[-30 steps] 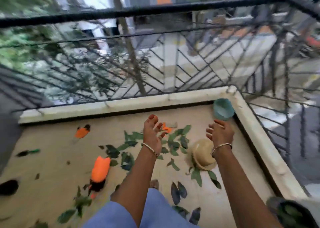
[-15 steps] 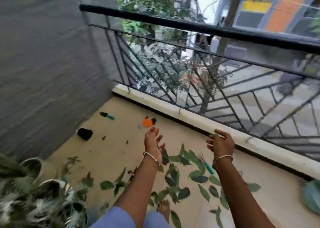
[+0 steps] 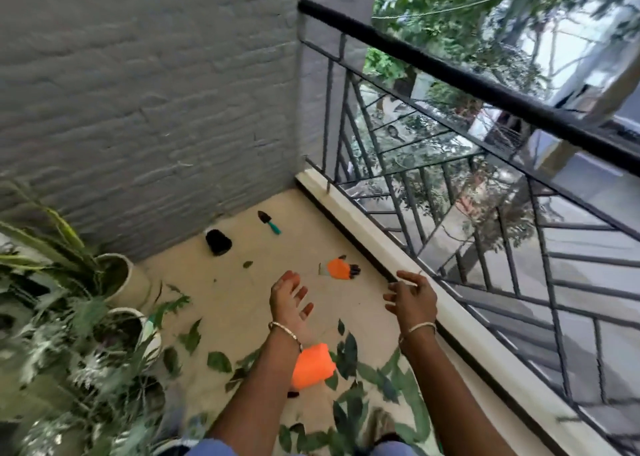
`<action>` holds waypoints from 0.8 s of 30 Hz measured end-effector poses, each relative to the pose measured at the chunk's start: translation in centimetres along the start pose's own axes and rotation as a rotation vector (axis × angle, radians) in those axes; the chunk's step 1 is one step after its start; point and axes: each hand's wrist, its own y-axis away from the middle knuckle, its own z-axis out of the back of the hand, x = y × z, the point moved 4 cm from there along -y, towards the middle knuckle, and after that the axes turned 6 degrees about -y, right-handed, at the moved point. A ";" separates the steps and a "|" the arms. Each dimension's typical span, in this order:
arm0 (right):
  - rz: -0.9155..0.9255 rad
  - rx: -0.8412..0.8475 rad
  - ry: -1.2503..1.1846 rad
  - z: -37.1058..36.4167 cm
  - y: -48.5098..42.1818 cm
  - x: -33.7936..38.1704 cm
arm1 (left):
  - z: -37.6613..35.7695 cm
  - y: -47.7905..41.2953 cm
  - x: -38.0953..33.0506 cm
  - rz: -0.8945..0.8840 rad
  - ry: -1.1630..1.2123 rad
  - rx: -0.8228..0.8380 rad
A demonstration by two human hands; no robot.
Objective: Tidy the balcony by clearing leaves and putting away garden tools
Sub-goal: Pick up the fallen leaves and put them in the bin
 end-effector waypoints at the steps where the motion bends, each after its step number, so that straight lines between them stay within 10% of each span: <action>1: -0.005 0.026 0.007 -0.9 -1.1 0.1 | -0.2 -0.7 -0.1 0.000 0.017 -0.024; 24: -0.111 0.696 0.306 -21.7 -21.9 0.8 | -3.8 -10.3 0.7 -0.030 0.500 -0.718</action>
